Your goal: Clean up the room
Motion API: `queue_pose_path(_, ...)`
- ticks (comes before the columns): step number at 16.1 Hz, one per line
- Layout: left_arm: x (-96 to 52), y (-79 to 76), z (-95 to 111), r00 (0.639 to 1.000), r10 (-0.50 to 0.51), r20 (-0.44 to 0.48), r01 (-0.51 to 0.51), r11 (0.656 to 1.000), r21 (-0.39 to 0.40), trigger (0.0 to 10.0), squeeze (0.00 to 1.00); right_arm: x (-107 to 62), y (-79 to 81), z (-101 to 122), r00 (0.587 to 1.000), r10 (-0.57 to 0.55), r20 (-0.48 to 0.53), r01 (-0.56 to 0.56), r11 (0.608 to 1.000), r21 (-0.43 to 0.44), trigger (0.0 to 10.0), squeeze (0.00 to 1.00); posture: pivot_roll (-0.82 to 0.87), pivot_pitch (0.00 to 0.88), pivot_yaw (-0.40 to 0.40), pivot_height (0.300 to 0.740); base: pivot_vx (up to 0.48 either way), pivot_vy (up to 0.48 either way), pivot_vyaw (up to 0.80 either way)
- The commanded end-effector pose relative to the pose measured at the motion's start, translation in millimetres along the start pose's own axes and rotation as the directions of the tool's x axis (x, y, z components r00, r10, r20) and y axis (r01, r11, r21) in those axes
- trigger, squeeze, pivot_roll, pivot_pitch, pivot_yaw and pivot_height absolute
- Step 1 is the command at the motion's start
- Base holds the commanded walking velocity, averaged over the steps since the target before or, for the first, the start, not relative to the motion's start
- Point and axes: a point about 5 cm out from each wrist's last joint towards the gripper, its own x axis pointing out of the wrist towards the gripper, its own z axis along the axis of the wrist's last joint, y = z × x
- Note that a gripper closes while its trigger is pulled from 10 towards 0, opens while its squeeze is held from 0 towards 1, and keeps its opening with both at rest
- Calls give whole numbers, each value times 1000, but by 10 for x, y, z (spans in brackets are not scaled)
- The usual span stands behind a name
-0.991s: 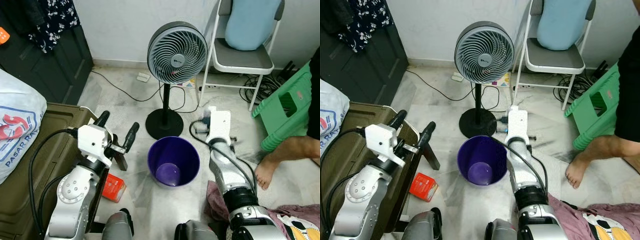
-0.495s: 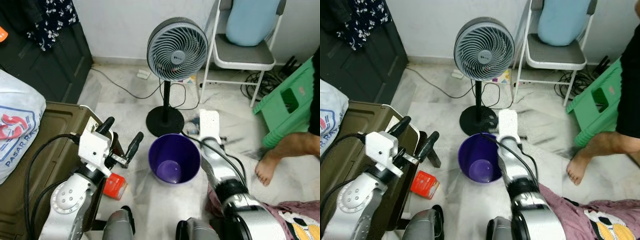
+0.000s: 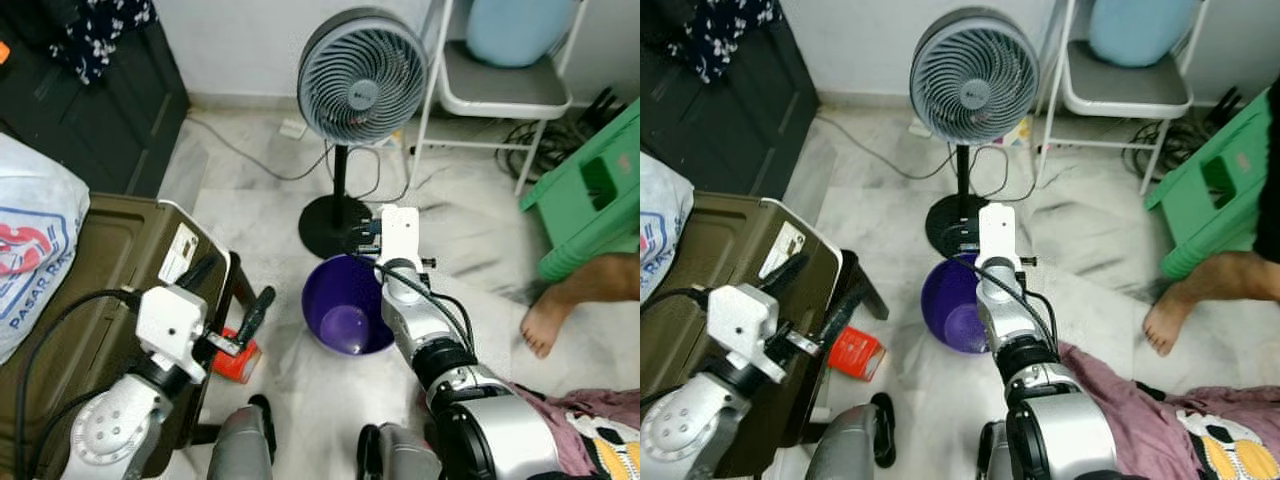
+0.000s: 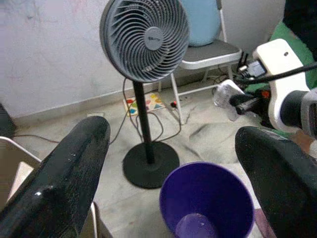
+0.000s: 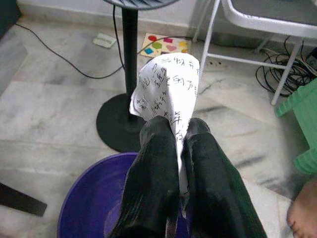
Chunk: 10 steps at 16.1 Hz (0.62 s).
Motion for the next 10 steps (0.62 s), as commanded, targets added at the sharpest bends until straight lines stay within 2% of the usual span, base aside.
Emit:
queue_pose_path(1,-29,13,31,1000,-3,-7,3,1000,6,10000,0,14,24,37,1000,-3,9,3,1000,6,10000,0,170,272,40,740,0,0,0)
queue_pose_path(2,-33,18,34,1000,-1,-13,1,1000,6,10000,0,27,4,56,1000,-9,18,9,1000,17,10000,259,170,274,42,740,0,0,0)
queue_pose_path(3,-38,12,33,1000,-2,-18,2,1000,5,10000,0,38,-24,64,1000,-22,22,21,1000,11,10000,357,168,276,42,740,0,0,0)
queue_pose_path(6,-42,-8,18,1000,-5,-30,4,1000,-2,10000,0,51,-81,55,999,-46,22,46,999,1,10000,369,160,278,40,740,0,0,0)
queue_pose_path(7,-35,-8,14,1000,-2,-31,2,1000,-4,10000,0,55,-99,58,998,-55,25,55,998,4,10000,1000,159,277,39,740,0,0,0)
queue_pose_path(10,-5,-7,8,1000,2,-30,-2,1000,-6,10000,0,65,-104,76,998,-58,32,57,998,17,10000,1000,156,269,37,740,0,0,0)
